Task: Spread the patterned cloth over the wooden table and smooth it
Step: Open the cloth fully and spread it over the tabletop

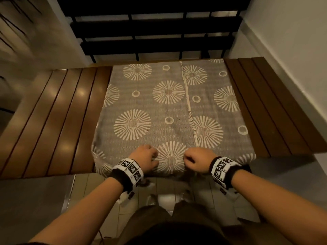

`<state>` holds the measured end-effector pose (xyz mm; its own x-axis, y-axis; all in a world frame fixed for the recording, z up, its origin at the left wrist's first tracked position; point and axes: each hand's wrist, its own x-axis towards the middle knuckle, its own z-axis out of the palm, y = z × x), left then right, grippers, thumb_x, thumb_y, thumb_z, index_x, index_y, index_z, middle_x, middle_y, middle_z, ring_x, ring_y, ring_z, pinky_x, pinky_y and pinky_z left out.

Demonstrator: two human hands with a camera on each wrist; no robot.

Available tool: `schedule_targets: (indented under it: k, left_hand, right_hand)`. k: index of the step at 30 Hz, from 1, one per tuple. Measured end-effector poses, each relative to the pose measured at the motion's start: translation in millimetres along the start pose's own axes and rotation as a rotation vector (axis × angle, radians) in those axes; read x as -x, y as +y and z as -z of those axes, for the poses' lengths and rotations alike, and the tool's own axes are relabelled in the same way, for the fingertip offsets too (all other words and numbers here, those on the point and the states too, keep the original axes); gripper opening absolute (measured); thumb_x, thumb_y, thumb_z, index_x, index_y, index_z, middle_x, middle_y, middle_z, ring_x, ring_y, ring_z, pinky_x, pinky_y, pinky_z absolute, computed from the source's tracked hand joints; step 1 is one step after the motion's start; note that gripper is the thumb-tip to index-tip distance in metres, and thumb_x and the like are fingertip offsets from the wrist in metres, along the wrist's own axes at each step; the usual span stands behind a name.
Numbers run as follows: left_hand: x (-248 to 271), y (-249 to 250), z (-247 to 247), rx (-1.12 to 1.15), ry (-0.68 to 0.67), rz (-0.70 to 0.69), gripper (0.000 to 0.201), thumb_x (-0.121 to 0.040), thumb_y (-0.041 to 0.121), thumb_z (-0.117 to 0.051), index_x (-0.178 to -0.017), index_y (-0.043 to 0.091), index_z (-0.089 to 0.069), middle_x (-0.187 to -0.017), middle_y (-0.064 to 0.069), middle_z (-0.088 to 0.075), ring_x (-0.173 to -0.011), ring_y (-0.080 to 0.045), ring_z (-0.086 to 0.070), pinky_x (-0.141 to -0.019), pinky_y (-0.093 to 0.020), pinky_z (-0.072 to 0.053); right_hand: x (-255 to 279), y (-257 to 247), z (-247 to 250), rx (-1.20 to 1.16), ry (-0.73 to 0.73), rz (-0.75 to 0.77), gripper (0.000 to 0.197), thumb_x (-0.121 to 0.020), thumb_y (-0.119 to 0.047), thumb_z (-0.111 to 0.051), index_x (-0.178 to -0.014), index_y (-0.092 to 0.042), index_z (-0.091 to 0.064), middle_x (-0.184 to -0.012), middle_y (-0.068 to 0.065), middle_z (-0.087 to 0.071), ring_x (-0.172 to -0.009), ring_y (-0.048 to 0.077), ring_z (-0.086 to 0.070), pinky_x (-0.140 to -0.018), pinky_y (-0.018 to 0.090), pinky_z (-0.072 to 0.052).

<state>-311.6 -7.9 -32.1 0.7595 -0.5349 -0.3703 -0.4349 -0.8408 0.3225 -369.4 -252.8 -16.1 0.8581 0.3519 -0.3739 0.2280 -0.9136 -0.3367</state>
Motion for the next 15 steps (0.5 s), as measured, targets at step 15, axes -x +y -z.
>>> schedule_targets:
  k: [15]
  left_hand:
    - [92,-127,-8,0.037,0.282,0.638,0.045,-0.065,0.015,-0.071,-0.108,0.013,-0.059,-0.119,-0.016,-0.052,-0.111,-0.039,-0.042,-0.089,-0.047,-0.045]
  right_hand:
    - [-72,7,29,0.22,-0.203,-0.125,0.037,-0.076,-0.048,-0.05,-0.085,-0.014,-0.059,-0.087,0.009,-0.063,-0.082,0.03,-0.061,-0.075,0.035,-0.053]
